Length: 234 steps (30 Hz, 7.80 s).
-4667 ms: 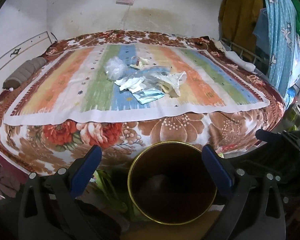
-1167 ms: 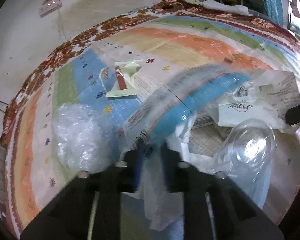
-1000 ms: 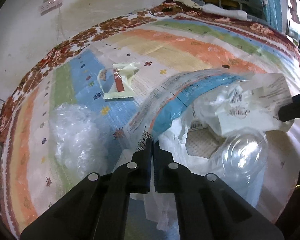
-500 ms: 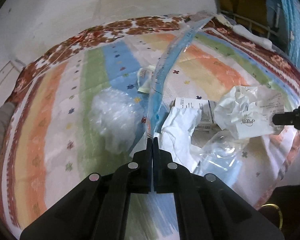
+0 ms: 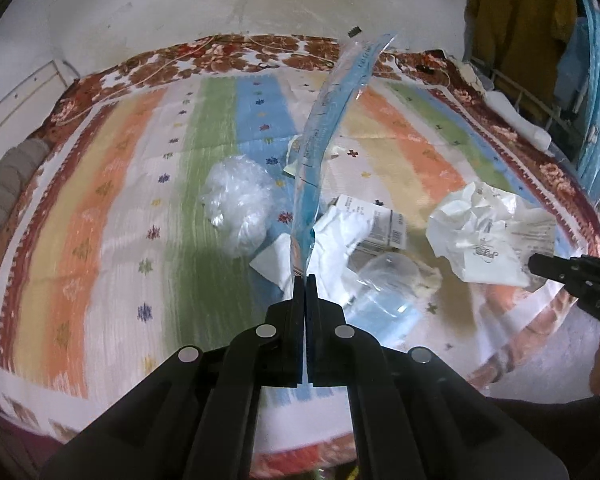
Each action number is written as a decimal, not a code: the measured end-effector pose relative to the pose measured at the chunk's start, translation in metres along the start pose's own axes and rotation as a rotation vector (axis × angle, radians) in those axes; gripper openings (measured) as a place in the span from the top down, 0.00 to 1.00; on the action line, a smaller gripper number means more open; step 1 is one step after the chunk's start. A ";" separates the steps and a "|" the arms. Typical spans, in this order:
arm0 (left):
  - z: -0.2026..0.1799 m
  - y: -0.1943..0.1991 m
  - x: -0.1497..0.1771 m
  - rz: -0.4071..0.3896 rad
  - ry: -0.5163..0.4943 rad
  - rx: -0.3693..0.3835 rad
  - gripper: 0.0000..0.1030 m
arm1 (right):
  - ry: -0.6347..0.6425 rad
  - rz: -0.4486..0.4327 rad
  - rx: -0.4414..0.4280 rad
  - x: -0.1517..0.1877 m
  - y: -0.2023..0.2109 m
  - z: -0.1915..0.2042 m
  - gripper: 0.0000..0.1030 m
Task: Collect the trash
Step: 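Grasp the blue-printed mask packet with the left gripper while the right gripper grasps white paper wrappers, then carry both held items back over the bin and release them inside, then move both open tools back toward the remaining trash on the bed, then grasp the clear plastic cup with the right gripper while the left gripper grasps a white tissue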
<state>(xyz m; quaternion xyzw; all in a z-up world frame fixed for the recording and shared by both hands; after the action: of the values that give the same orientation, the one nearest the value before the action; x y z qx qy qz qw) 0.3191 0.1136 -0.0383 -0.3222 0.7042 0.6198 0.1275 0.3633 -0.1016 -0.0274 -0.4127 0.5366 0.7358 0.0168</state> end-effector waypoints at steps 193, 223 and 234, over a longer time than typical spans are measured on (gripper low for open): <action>0.051 -0.104 0.027 0.214 0.324 0.210 0.37 | 0.468 -0.053 -0.103 -0.004 -0.112 0.090 0.50; 0.057 -0.120 0.021 0.233 0.375 0.245 0.37 | 0.542 -0.070 -0.176 -0.028 -0.116 0.091 0.39; 0.057 -0.133 0.020 0.253 0.416 0.253 0.41 | 0.559 -0.018 -0.181 -0.022 -0.137 0.099 0.54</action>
<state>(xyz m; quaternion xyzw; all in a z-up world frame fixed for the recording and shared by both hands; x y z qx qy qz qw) 0.3729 0.1591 -0.1665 -0.3334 0.8218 0.4583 -0.0590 0.3834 0.0447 -0.1117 -0.6037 0.4492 0.6384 -0.1620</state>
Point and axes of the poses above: each gripper's, at about its wrist camera, not at the fingertips, and y roughly against the way its jaws point, z to its left, x to its underside, the point moved 6 cm from there along -y, roughly the way its jaws point, and after that the axes turned 10 degrees about y, right-handed, at the moved point
